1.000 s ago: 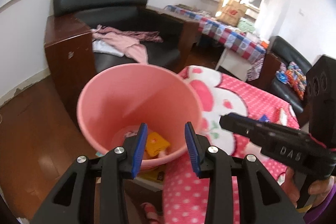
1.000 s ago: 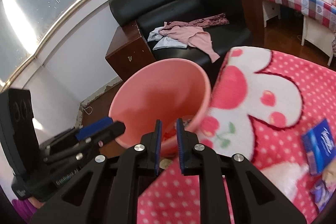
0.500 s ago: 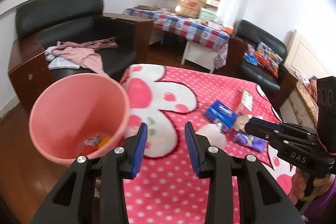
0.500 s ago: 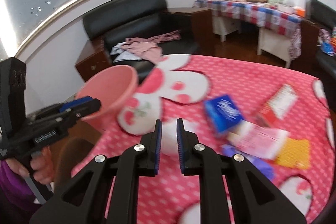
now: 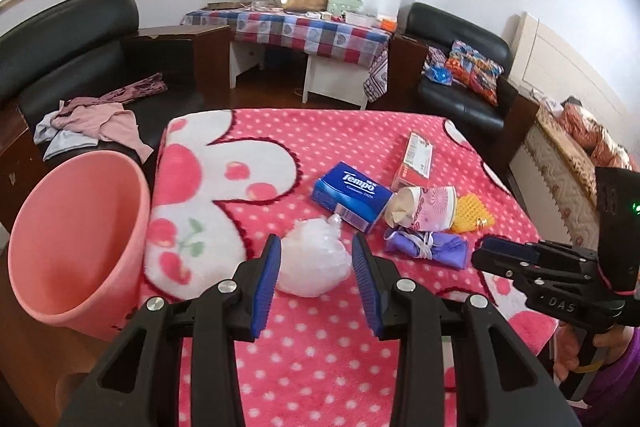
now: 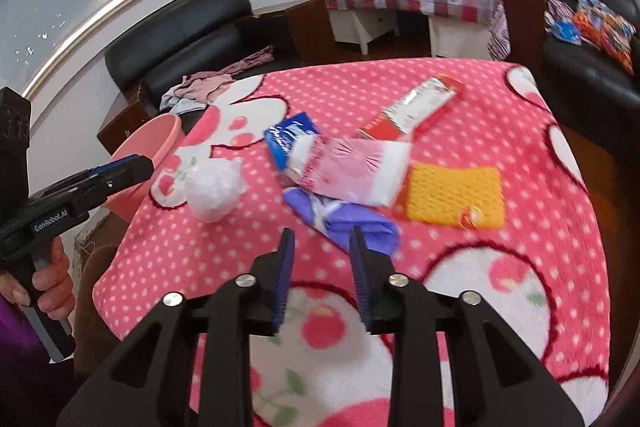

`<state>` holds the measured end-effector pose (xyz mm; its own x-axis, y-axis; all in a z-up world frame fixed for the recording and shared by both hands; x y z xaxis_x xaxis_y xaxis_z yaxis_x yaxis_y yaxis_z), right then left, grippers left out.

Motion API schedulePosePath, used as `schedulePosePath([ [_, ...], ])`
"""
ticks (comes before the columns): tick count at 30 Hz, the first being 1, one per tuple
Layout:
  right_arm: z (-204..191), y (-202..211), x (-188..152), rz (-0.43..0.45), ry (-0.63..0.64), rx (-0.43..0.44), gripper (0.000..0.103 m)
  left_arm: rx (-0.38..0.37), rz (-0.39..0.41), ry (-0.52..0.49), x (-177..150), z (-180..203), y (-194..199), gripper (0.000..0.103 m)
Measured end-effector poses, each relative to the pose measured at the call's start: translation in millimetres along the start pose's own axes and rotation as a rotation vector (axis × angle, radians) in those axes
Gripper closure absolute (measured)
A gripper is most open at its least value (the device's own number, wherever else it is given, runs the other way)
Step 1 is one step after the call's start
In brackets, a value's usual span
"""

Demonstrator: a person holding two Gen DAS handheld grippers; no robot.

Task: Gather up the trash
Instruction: 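Move both open tools back over the table items, then grasp the clear plastic bag with the left tool while the right tool grasps the yellow mesh pad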

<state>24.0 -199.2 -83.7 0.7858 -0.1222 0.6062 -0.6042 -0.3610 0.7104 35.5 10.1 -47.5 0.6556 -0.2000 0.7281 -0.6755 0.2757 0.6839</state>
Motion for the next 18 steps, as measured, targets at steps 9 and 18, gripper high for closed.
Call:
schedulePosePath([
  [9, 18, 0, -3, 0.000, -0.040, -0.002, 0.073, 0.037, -0.050, -0.008, 1, 1, -28, 0.067],
  [18, 23, -4, 7, 0.005, -0.055, 0.015, 0.073, 0.051, -0.110, -0.014, -5, 1, -56, 0.086],
])
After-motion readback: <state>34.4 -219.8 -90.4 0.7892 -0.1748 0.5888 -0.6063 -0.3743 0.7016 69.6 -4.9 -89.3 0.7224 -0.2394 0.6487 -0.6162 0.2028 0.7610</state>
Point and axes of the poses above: each gripper's, at about its wrist camera, not at the fingertips, and y roughly against the way its jaws point, z to its right, x to its top, the point moved 4 cm from there along -y, roughly the way its jaws point, and after that the axes turned 7 degrees about -y, right-handed, at the moved point
